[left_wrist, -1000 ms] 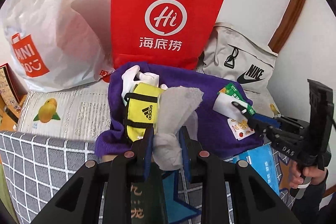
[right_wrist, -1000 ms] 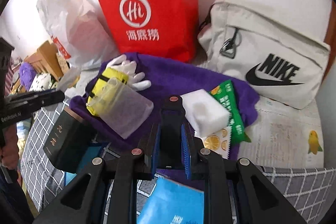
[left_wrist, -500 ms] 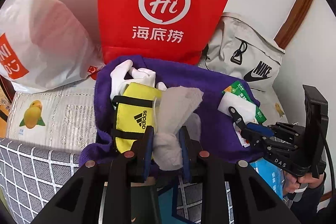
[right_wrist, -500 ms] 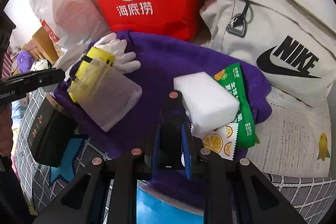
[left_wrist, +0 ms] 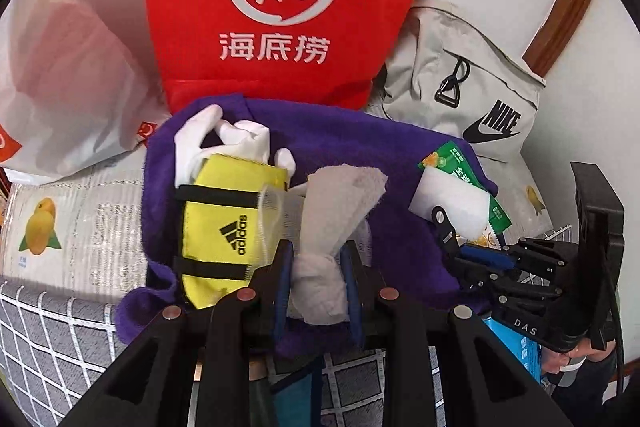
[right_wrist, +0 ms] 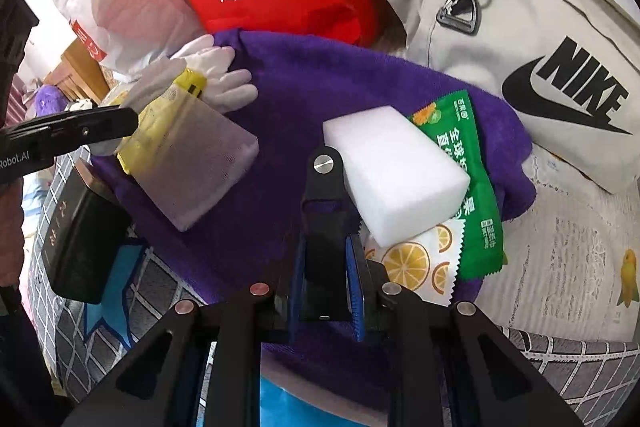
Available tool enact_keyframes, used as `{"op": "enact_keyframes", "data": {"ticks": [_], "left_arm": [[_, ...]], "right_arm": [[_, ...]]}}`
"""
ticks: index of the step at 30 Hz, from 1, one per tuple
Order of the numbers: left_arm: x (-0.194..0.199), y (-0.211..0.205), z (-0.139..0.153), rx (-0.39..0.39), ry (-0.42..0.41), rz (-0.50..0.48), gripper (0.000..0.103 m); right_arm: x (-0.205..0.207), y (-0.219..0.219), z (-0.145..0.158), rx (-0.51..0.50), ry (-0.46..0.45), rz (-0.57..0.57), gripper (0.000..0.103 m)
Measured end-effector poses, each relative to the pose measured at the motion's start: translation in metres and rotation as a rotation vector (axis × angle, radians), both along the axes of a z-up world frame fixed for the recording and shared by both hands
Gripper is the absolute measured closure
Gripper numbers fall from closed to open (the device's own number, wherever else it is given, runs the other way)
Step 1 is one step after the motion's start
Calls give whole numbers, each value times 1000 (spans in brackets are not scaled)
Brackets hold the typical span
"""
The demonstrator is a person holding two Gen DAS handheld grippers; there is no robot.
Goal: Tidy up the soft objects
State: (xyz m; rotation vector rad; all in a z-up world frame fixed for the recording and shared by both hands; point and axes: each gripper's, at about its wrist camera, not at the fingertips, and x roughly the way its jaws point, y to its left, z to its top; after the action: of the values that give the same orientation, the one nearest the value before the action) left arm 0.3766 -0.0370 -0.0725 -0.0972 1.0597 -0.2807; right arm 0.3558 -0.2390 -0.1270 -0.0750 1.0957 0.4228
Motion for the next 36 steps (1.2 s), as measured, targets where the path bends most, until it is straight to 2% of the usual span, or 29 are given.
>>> {"op": "enact_keyframes", "data": {"ticks": [6,10,18,20,28,30,31,32,36], "left_arm": [[5,-13,-4,-11,27,-18,79],[11,-27,-8,-7,36,-40,79],[26,-47,-24,16,71,-66,79],[28,-52,-31,42,82,-75,79],[31,-58,-45,50,124,-81,78],[32,-58,-44,56,124,-81,67],[32,-59,-44,66,126,-74,51],[31,-58,-42,68,118,-66,42],[27,-51,-33,30,112,-44,40]], "right_arm": [[-3,-3,3,-2,-9,5,80],[-9,-7,11,2,-31,1,68],[-23,-22,31,35,-82,-14,68],[-25,-25,33,41,-86,-23,68],[-27,-31,31,43,-82,-51,68],[-27,-32,30,45,-79,-57,68],[-28,-33,31,46,-80,-61,68],[-29,-34,31,48,-81,-66,68],[-35,-35,35,54,-85,-78,68]]}}
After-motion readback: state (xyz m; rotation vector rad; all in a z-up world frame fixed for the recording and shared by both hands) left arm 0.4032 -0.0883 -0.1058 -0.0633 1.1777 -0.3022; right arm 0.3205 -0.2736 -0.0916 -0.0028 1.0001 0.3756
